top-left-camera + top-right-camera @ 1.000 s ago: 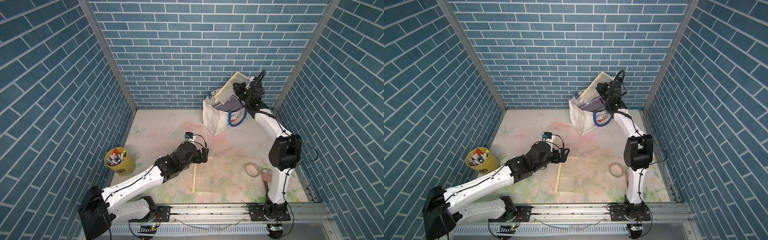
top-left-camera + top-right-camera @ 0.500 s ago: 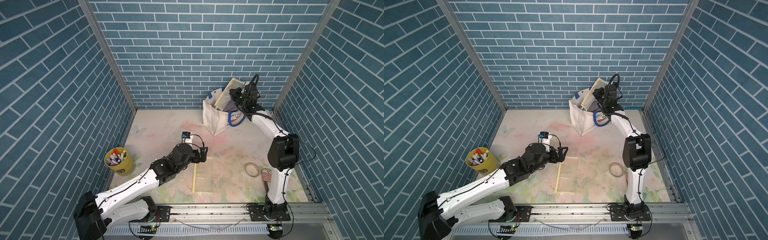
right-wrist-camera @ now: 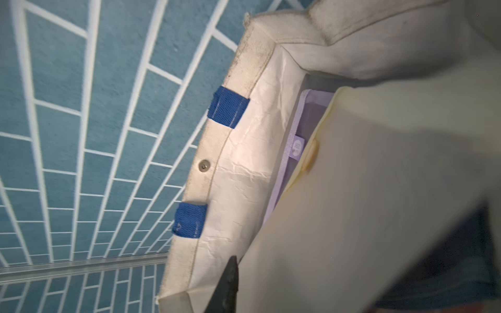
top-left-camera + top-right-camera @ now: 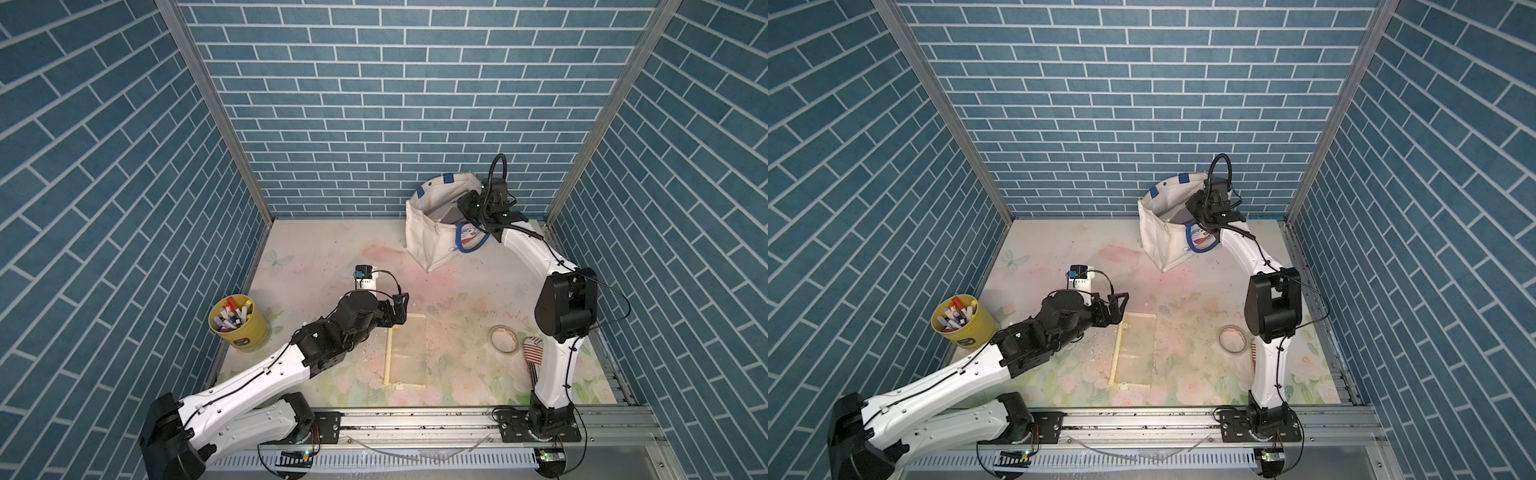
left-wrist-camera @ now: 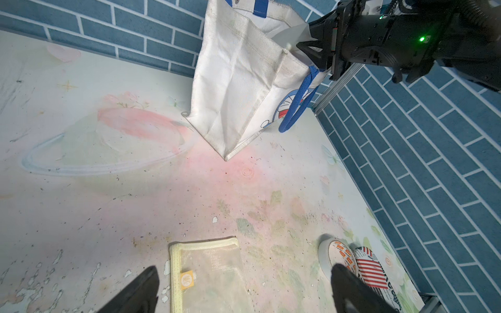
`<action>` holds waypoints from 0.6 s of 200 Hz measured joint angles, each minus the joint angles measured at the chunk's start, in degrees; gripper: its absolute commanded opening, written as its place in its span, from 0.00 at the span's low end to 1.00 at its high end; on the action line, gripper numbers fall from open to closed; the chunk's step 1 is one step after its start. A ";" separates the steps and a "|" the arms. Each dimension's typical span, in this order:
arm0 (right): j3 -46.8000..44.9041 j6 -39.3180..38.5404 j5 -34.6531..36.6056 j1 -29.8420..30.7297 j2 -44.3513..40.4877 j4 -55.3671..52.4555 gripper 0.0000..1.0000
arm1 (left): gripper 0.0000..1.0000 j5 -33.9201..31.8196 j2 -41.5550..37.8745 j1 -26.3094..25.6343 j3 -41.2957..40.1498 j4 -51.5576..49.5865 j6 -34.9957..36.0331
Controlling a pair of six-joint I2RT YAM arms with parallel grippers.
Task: Put the pencil pouch into the canvas bag
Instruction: Place the pencil pouch in the canvas bag.
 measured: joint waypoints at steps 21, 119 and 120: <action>2.03 -0.96 -0.33 -0.33 0.00 -3.63 0.60 | 0.99 -0.31 -0.04 0.00 -0.37 -0.09 -0.26; 15.30 -6.86 -3.82 -1.57 -0.07 -16.94 0.76 | 0.99 -1.36 -0.04 0.00 -0.37 -2.01 -1.62; 15.37 -6.95 -3.82 -1.57 -0.09 -16.96 0.76 | 0.99 -1.40 -0.04 0.00 -0.37 -2.01 -1.66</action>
